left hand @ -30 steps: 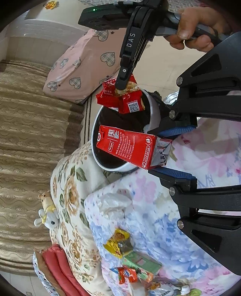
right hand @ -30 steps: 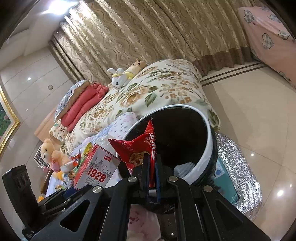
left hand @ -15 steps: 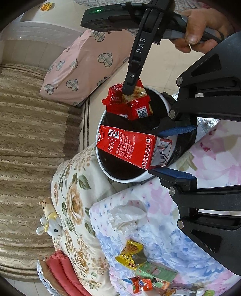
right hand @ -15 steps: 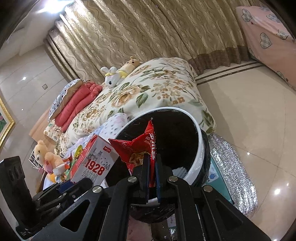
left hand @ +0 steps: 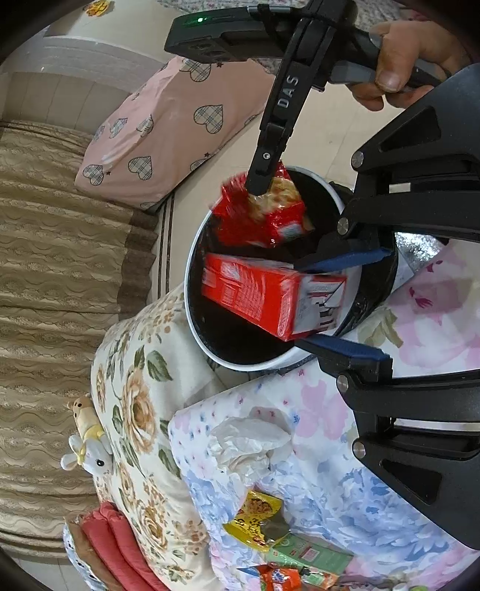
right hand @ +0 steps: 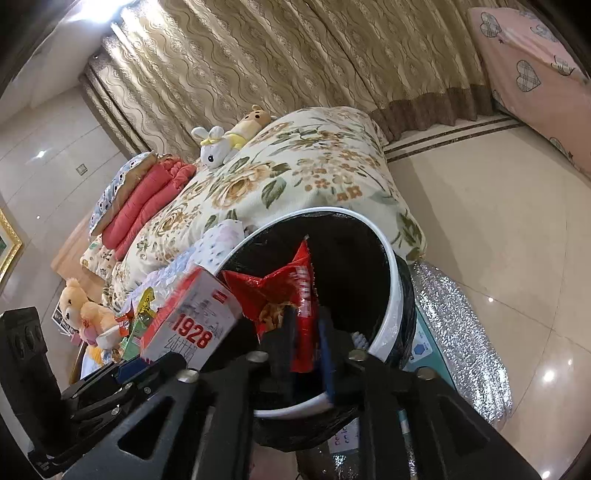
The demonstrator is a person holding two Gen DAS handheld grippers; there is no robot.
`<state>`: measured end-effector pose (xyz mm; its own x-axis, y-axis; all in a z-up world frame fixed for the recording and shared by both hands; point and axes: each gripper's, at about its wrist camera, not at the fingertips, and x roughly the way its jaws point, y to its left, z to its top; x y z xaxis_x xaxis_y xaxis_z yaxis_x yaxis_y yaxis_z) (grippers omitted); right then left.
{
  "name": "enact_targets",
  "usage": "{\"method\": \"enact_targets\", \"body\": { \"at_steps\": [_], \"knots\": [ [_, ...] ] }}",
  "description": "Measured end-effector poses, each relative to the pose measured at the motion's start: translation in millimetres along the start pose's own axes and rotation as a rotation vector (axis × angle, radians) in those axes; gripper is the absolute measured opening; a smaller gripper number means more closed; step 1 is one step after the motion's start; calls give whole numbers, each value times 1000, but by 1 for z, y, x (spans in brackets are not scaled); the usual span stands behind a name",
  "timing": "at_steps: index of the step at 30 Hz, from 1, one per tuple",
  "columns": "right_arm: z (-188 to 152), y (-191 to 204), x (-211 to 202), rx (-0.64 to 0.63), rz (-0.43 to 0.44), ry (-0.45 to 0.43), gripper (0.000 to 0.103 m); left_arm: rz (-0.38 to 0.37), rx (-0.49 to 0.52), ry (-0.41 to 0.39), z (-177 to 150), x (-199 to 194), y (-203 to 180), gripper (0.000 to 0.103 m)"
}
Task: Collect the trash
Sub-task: 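Open both tools to drop the bag and carton into the bin, then move both open tools back over the remaining trash on the bed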
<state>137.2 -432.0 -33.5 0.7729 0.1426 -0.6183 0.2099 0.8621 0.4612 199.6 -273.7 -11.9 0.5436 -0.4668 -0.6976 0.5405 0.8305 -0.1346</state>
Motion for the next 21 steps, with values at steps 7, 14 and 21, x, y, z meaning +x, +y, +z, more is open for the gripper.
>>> {"method": "enact_targets", "body": {
  "at_steps": [7,14,21],
  "knots": [
    [-2,4,-5,-3,7,-22,71,20,-34,-19,-11,-12,10,55],
    [-10,18,-8,-21,23,-18,82,49,-92,-13,-35,-25,31,59],
    [-25,47,-6,-72,52,0,86,97,-176,-7,-62,-44,66,62]
  ]
}}
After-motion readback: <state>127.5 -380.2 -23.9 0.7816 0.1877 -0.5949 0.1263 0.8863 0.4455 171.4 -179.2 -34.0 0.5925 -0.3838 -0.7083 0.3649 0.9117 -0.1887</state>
